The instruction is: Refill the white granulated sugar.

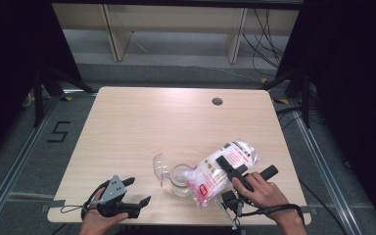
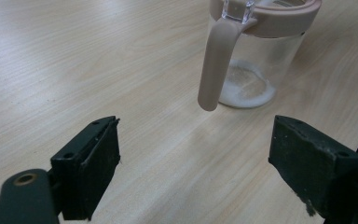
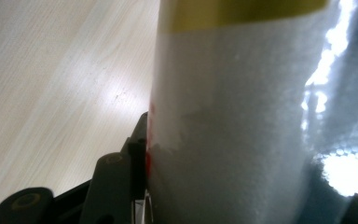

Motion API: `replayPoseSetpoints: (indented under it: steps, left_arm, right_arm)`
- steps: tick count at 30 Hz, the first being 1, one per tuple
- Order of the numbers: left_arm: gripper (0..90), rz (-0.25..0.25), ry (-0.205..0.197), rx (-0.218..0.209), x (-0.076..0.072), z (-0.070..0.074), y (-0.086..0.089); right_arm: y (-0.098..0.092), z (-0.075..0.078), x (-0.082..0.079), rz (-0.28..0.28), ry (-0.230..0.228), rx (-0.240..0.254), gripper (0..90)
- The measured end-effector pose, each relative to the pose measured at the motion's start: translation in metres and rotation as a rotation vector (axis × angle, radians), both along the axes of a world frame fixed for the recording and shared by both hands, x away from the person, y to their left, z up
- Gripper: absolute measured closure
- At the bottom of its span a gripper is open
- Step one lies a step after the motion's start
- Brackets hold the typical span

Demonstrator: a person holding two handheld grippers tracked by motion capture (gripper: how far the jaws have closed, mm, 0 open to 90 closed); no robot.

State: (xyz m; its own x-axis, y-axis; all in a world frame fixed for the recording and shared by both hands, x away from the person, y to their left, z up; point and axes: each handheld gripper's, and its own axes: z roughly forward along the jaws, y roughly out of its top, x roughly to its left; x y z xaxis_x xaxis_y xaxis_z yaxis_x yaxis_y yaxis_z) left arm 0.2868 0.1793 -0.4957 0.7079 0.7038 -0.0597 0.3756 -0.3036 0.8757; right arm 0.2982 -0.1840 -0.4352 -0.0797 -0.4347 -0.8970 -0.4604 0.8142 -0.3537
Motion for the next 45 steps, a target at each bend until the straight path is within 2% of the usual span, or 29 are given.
replayPoseSetpoints:
  steps: [3,4,5,6,12,14,17,19,22,30,35,39,45]
  left_arm:
    - [15.8,-0.001,0.001,0.009,-0.0006,0.0004,-0.0001]
    - [15.7,0.001,0.000,0.000,-0.0007,0.0002,-0.0007]
    - [15.8,-0.002,0.001,0.008,-0.0005,0.0006,0.0001]
    - [15.8,0.000,-0.001,0.000,-0.0001,-0.0001,-0.0002]
    - [15.8,-0.001,0.002,0.006,-0.0005,0.0002,-0.0003]
    - [15.8,0.002,0.002,0.011,-0.0009,0.0006,-0.0003]
    - [15.8,0.004,0.003,0.008,-0.0010,0.0004,-0.0005]
    - [15.8,0.002,0.002,0.010,-0.0010,0.0005,-0.0004]
    - [15.8,0.006,0.003,0.002,-0.0008,0.0000,-0.0008]
    - [15.8,-0.004,0.000,0.013,-0.0006,0.0004,-0.0004]
    - [15.8,0.002,0.002,-0.002,-0.0007,0.0001,-0.0007]
    - [15.8,-0.007,-0.005,0.018,-0.0004,0.0006,0.0000]
    - [15.8,0.002,0.002,0.000,-0.0008,0.0001,-0.0006]
  right_arm:
    - [-0.0003,-0.0004,0.0000,-0.003,0.007,0.009,54.8]
    - [-0.0006,-0.0006,-0.0004,-0.008,0.008,0.012,54.8]
    - [-0.0007,-0.0008,-0.0001,0.001,-0.001,0.017,54.8]
    - [-0.0002,0.0003,-0.0001,0.010,-0.009,0.010,54.8]
    - [-0.0001,0.0005,-0.0002,0.001,0.000,0.004,55.0]
    - [-0.0015,-0.0015,-0.0010,-0.018,0.009,0.023,55.1]
    - [0.0000,0.0007,0.0002,0.009,-0.004,-0.005,55.2]
    - [-0.0011,-0.0003,0.0004,0.006,-0.004,0.013,55.3]
    - [-0.0011,-0.0005,0.0004,0.005,-0.004,0.009,55.4]
    - [-0.0007,0.0007,-0.0001,0.004,-0.001,0.006,55.6]
    - [-0.0004,0.0010,-0.0002,0.008,-0.003,0.002,55.7]
    - [-0.0010,0.0005,0.0002,0.015,-0.007,0.006,55.8]
    - [-0.0020,0.0009,0.0004,0.008,-0.005,0.006,55.9]
